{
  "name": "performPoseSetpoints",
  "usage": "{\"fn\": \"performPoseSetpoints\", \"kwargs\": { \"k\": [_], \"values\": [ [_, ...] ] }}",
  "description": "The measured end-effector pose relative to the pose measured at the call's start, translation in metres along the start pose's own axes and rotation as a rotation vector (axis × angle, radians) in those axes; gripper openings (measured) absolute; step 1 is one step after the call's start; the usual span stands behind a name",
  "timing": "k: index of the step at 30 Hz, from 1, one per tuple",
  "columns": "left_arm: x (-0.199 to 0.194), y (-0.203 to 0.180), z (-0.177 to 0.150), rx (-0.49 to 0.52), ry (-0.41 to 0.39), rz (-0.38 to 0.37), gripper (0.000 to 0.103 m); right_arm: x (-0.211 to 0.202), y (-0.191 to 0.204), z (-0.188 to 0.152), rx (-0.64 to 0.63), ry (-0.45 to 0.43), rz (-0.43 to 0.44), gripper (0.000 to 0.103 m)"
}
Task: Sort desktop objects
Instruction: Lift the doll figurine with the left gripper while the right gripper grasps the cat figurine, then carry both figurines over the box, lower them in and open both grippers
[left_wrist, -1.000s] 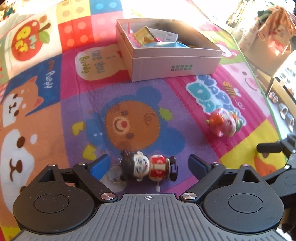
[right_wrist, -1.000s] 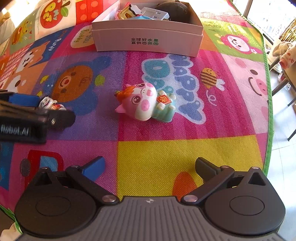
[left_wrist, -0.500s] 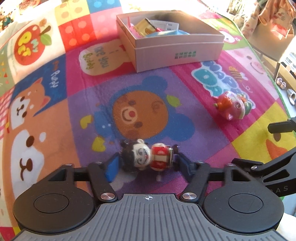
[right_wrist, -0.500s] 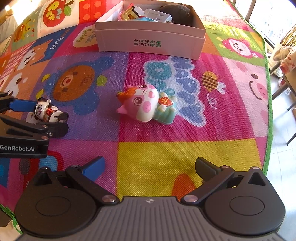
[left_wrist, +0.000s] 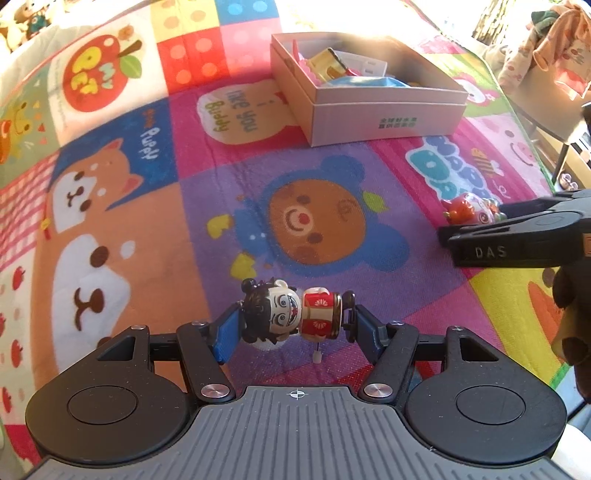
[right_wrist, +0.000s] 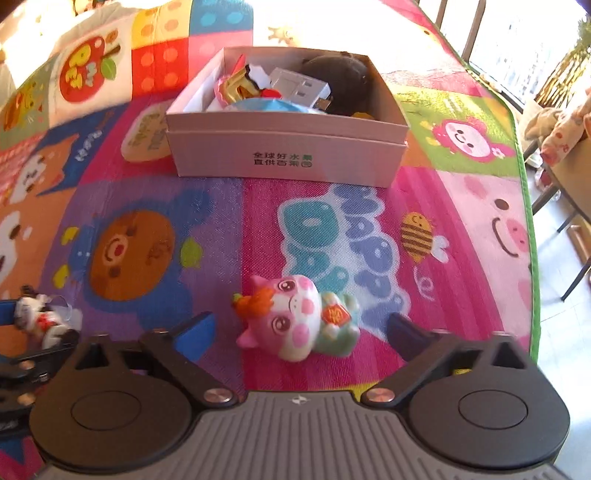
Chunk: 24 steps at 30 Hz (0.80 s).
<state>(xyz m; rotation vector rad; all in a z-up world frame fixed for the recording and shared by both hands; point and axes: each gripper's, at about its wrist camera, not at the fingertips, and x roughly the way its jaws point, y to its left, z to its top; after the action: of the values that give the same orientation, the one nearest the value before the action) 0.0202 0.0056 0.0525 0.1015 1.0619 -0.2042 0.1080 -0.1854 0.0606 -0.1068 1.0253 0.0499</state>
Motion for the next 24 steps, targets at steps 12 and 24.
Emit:
{"fn": "performPoseSetpoints", "kwargs": {
  "k": [12,24],
  "values": [
    [-0.041,-0.015,0.051,0.036,-0.196,-0.093,0.069,-0.095,-0.034,0.032,-0.042,-0.170,0.013,0.064],
    [-0.037,-0.039,0.140,0.068,-0.426,-0.121,0.069,-0.136,-0.062,0.144,-0.134,-0.503,-0.031,0.064]
  ]
}}
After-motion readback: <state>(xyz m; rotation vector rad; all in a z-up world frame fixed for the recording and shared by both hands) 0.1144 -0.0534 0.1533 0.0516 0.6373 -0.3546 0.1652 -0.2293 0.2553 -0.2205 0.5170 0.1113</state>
